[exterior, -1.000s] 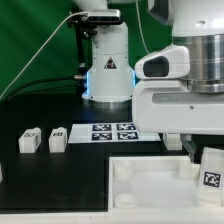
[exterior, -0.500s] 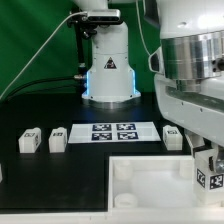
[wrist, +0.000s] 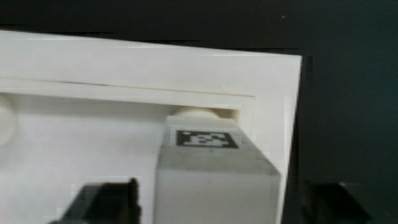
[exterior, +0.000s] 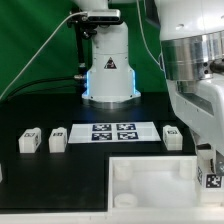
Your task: Assemble one leg
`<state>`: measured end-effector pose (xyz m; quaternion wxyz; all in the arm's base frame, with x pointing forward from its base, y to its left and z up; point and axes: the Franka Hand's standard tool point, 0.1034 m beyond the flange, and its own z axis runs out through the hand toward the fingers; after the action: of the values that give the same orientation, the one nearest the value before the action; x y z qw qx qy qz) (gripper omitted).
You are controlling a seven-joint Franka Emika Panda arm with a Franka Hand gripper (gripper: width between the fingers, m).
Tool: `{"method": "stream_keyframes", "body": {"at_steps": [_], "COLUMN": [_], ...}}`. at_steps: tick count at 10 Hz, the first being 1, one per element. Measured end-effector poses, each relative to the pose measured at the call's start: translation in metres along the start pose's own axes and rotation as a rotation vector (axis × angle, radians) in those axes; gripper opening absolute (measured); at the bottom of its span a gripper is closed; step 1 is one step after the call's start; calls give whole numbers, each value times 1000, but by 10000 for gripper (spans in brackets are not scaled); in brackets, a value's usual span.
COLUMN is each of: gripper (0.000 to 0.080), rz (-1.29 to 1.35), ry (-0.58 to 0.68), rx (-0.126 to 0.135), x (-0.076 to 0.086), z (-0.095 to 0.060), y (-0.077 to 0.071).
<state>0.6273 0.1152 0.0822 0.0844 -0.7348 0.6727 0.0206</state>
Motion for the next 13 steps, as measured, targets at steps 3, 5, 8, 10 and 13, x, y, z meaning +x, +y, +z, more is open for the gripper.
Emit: {"method": "stream_keyframes", "body": {"at_steps": [3, 5, 8, 10, 13], "gripper": [641, 648, 649, 649, 335], "rz": [-471, -670, -1307, -1365, -1189], "ry": [4, 7, 11, 9, 10], "rx": [7, 5, -53, -53, -49], "x": [5, 6, 1, 6, 5], "z": [4, 5, -3, -2, -1], "y": [-1, -1, -9, -10, -9]}}
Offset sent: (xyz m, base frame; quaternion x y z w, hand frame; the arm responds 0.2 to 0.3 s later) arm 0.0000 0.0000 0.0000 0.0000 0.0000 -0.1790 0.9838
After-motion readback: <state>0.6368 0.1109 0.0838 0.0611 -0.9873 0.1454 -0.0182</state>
